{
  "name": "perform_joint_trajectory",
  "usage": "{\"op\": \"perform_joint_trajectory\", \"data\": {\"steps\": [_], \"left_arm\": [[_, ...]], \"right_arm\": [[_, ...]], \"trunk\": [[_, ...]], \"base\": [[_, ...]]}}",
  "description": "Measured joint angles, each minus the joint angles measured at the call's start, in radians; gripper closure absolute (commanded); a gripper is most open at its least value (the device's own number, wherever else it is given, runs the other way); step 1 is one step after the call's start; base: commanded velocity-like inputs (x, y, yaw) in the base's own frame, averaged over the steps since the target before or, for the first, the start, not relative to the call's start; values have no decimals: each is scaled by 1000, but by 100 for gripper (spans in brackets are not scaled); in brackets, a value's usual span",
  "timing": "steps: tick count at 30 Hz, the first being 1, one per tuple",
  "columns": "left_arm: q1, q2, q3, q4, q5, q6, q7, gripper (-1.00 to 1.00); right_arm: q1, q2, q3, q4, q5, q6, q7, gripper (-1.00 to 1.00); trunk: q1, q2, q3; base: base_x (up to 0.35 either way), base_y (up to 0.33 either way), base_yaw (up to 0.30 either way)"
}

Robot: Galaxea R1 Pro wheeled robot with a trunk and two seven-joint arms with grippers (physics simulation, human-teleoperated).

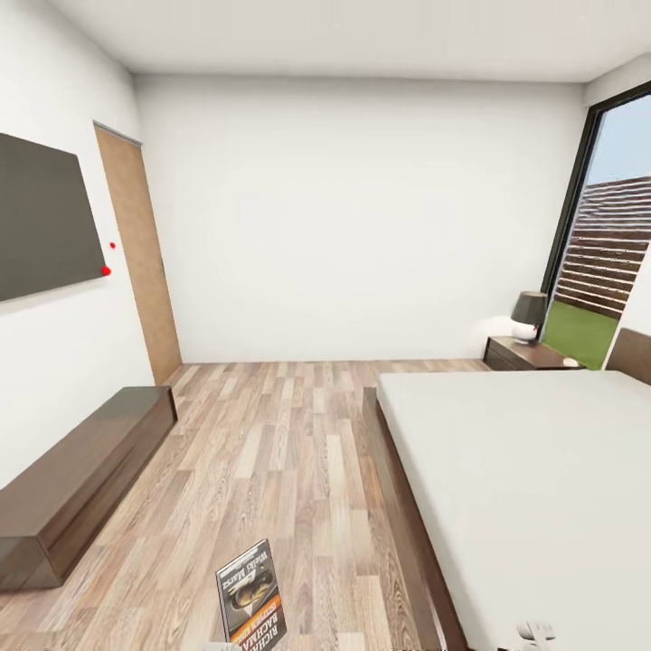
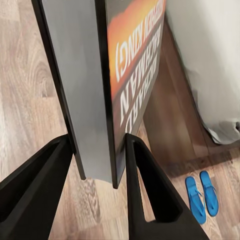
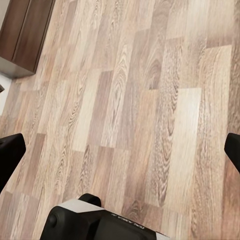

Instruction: In the bedroom, move the book from the bed onto either nightstand, and place the two sandals side by side next to the bed.

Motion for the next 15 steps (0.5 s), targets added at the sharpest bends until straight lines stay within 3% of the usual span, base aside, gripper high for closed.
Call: {"op": "perform_joint_trajectory", "data": {"steps": [15], "left_arm": [[0, 0, 0, 0, 0, 0, 0, 100]], "right_arm": [[0, 0, 0, 0, 0, 0, 0, -100]], "trunk": [[0, 0, -23]], "base": [[0, 0, 0]]}}
